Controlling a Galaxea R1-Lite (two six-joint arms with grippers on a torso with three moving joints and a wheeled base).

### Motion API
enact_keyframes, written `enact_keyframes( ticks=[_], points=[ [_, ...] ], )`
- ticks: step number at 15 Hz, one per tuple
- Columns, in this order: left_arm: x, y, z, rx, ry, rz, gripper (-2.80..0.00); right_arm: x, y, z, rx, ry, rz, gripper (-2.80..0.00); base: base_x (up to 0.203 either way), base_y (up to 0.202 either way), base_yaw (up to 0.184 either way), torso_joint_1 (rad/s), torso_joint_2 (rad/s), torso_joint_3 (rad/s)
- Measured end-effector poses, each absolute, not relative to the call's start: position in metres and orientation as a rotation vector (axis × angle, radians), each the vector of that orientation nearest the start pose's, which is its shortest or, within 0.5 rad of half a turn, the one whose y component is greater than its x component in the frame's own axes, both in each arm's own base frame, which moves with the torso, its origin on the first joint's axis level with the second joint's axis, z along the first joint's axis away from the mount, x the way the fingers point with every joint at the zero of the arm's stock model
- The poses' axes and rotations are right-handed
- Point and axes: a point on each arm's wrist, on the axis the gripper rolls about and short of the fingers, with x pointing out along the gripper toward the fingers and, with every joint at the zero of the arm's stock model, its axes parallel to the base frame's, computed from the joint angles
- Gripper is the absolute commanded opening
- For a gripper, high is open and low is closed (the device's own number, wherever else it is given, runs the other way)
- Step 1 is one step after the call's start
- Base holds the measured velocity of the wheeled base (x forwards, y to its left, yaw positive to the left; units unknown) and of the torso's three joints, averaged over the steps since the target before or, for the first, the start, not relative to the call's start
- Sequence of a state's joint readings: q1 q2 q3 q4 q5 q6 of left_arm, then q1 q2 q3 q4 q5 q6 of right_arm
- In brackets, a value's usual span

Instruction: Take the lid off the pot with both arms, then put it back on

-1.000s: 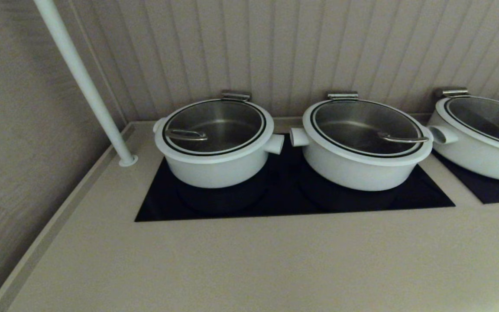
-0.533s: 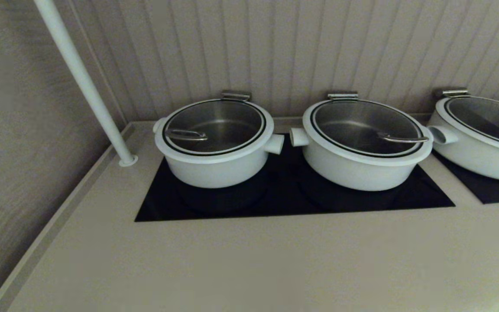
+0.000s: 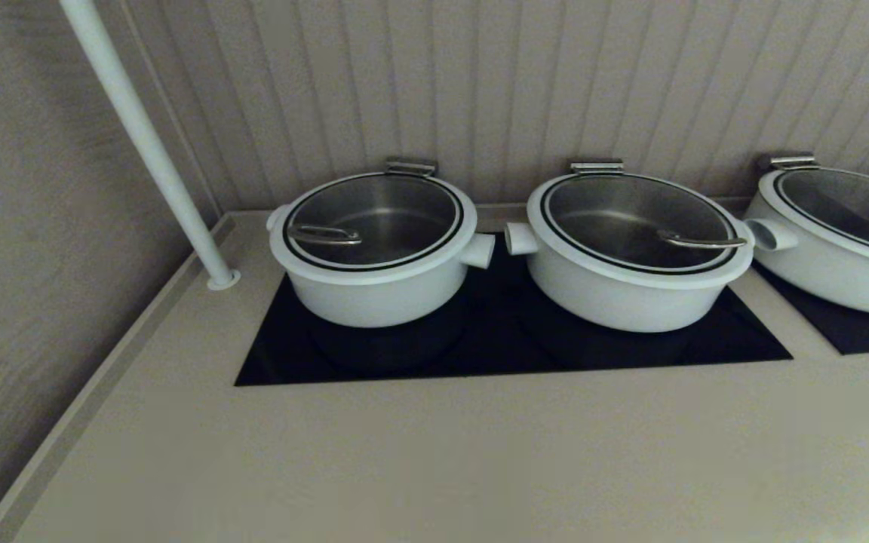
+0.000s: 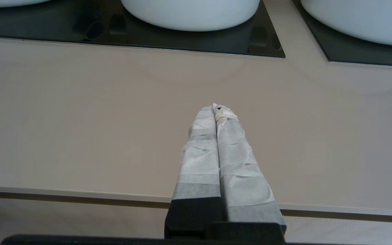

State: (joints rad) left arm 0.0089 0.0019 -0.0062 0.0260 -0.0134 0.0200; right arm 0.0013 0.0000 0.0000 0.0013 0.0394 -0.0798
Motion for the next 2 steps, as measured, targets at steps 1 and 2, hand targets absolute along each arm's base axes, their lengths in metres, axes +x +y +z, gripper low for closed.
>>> enact_keyframes(
  ticks=[1, 2],
  points=[
    [-0.0231, -0.0005, 0.0746, 0.02, 0.022, -0.005, -2.8, -0.0228, 0.0009, 0.0753, -0.079, 0.0, 0.041, -2.8, 0.0, 0.0, 0.0, 0.0, 0.0, 0.0],
    [-0.0231, -0.0005, 0.0746, 0.02, 0.022, -0.005, -2.8, -0.0228, 0.0009, 0.0753, -0.079, 0.0, 0.041, -2.8, 0.0, 0.0, 0.0, 0.0, 0.0, 0.0]
  ],
)
